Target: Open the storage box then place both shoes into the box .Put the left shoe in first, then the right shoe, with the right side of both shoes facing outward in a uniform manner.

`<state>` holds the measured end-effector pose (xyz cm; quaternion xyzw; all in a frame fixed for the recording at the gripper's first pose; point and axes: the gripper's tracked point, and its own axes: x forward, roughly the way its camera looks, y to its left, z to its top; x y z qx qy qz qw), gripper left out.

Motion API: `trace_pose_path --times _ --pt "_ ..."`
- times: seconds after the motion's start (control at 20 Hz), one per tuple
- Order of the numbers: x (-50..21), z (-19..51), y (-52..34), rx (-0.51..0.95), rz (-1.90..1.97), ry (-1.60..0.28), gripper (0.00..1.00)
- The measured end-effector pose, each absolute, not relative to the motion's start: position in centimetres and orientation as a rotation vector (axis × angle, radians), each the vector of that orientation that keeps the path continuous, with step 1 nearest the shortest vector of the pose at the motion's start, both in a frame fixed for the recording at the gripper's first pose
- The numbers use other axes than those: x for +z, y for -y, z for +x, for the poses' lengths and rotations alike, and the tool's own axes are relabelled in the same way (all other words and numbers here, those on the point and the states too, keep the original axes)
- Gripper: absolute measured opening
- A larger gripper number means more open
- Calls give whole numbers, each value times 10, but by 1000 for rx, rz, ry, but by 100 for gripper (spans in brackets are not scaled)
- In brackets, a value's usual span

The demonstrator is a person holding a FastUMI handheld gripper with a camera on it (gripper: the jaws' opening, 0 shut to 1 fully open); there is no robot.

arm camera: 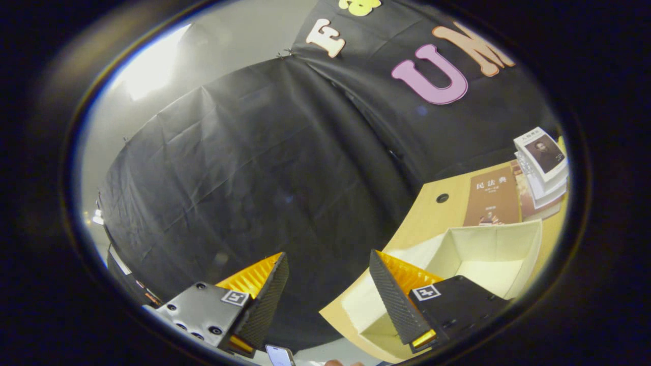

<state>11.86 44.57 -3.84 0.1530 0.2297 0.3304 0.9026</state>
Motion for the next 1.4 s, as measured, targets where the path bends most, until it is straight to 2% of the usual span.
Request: trace_pose_path --times 0.15,0.6,0.95,1.15,1.4 --pt "-27 120 -418 633 264 -436 100" --pt "-45 73 -320 546 154 -498 100" --pt "-41 33 -235 472 251 -524 100" --pt "-33 29 -168 336 221 -465 100" --pt "-68 13 -109 179 151 -557 100"
